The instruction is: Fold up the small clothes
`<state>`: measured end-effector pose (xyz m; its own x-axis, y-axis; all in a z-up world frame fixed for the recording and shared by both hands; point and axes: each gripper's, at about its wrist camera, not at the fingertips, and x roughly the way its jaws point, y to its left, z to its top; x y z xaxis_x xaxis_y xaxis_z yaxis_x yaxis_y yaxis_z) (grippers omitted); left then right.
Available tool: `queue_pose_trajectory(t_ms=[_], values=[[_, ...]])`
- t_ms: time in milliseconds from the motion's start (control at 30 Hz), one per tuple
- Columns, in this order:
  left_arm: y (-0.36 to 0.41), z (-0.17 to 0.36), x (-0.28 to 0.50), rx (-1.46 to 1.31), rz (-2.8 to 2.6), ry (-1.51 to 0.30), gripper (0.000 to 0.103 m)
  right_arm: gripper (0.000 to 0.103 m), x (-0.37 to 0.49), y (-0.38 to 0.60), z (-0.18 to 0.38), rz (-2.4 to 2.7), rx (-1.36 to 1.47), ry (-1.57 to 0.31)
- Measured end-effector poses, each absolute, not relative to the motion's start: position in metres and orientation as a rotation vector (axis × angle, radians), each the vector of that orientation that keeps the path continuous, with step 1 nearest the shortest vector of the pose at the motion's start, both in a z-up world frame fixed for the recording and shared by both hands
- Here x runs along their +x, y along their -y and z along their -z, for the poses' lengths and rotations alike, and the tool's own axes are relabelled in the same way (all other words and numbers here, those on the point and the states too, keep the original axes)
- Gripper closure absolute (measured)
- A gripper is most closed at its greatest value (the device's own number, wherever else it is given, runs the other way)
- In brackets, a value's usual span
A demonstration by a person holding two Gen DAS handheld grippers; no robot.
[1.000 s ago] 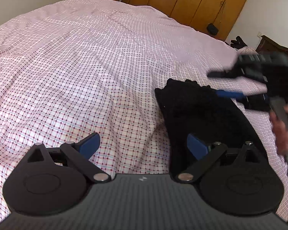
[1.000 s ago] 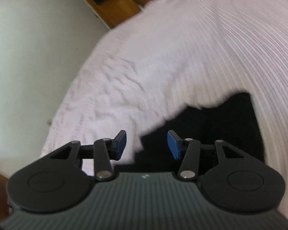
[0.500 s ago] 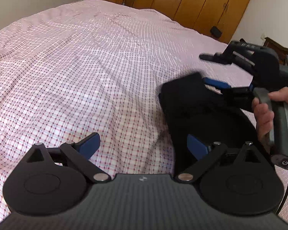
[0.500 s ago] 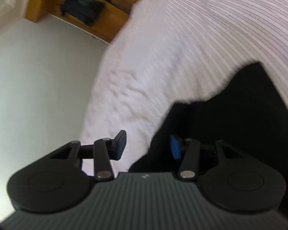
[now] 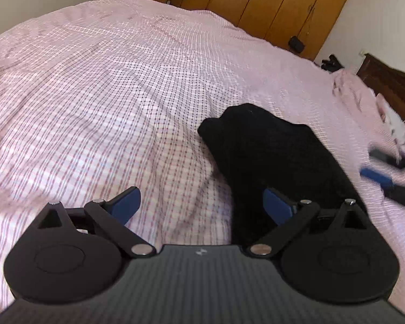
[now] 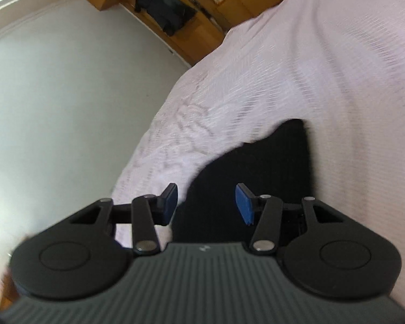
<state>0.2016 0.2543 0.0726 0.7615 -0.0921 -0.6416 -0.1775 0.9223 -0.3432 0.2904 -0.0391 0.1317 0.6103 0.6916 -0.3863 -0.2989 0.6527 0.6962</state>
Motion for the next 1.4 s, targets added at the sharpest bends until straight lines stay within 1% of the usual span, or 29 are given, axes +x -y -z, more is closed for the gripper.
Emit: queue_pose_trajectory(t_ms=[67,133,200,333,400,500,533,567,633,733,800,833,867,900,933,967,1000,1033,1100,1133,1167,1233,1267,1333,1400], values=[[-0.253,-0.075,0.187,-0.435,-0.037,-0.694,0.002,0.052,0.26,0.05,-0.125,-0.614,0.542,-0.663],[-0.248,-0.075,0.177,-0.486,-0.027,-0.679,0.0,0.052,0.234,0.051,-0.115,-0.626,0.436,-0.682],[-0.24,-0.072,0.173,-0.51,-0.011,-0.681,0.0,0.052,0.213,0.041,-0.104,-0.6,0.325,-0.694],[-0.215,-0.068,0.176,-0.428,-0.02,-0.663,0.002,0.052,0.197,0.019,-0.093,-0.525,0.156,-0.65],[-0.206,-0.067,0.178,-0.388,-0.013,-0.649,0.012,0.052,0.201,0.013,-0.091,-0.494,0.118,-0.63],[-0.199,-0.065,0.18,-0.348,-0.001,-0.673,0.044,0.054,0.21,0.003,-0.09,-0.498,0.086,-0.617],[-0.198,-0.063,0.182,-0.348,0.01,-0.69,0.065,0.066,0.208,0.0,-0.09,-0.481,0.061,-0.609],[-0.198,-0.061,0.183,-0.354,0.016,-0.704,0.078,0.08,0.208,-0.003,-0.089,-0.45,0.037,-0.608],[-0.203,-0.056,0.185,-0.376,0.006,-0.715,0.087,0.081,0.205,0.005,-0.09,-0.397,0.058,-0.598],[-0.213,-0.054,0.187,-0.412,-0.004,-0.726,0.089,0.082,0.2,0.027,-0.092,-0.406,0.147,-0.606],[-0.215,-0.057,0.187,-0.42,0.002,-0.725,0.088,0.081,0.199,0.032,-0.09,-0.432,0.175,-0.619],[-0.215,-0.058,0.187,-0.42,0.011,-0.734,0.087,0.079,0.2,0.034,-0.089,-0.459,0.197,-0.636],[-0.215,-0.059,0.187,-0.414,0.012,-0.745,0.077,0.077,0.202,0.037,-0.089,-0.488,0.234,-0.65],[-0.216,-0.061,0.187,-0.411,0.009,-0.75,0.069,0.076,0.199,0.043,-0.091,-0.508,0.283,-0.655],[-0.219,-0.063,0.185,-0.415,0.005,-0.745,0.05,0.074,0.198,0.048,-0.092,-0.522,0.32,-0.661],[-0.221,-0.065,0.184,-0.425,0.005,-0.738,0.033,0.073,0.199,0.056,-0.093,-0.546,0.377,-0.67],[-0.224,-0.066,0.183,-0.446,0.008,-0.73,0.026,0.073,0.198,0.062,-0.093,-0.568,0.431,-0.679],[-0.228,-0.067,0.183,-0.477,0.011,-0.724,0.017,0.073,0.2,0.067,-0.092,-0.588,0.483,-0.687],[-0.232,-0.067,0.185,-0.535,0.04,-0.724,0.014,0.072,0.202,0.079,-0.091,-0.607,0.587,-0.691],[-0.233,-0.064,0.188,-0.558,0.057,-0.738,0.013,0.068,0.205,0.083,-0.091,-0.606,0.623,-0.689],[-0.232,-0.061,0.19,-0.574,0.07,-0.754,0.013,0.056,0.209,0.086,-0.091,-0.602,0.649,-0.688],[-0.231,-0.049,0.198,-0.623,0.095,-0.796,0.01,0.047,0.218,0.09,-0.091,-0.6,0.708,-0.692],[-0.231,-0.044,0.201,-0.644,0.106,-0.809,0.007,0.046,0.223,0.091,-0.089,-0.608,0.742,-0.697],[-0.234,-0.035,0.208,-0.677,0.109,-0.809,0.006,0.046,0.234,0.091,-0.084,-0.631,0.817,-0.731],[-0.237,-0.031,0.216,-0.707,0.13,-0.814,0.004,0.046,0.247,0.085,-0.077,-0.635,0.837,-0.8]])
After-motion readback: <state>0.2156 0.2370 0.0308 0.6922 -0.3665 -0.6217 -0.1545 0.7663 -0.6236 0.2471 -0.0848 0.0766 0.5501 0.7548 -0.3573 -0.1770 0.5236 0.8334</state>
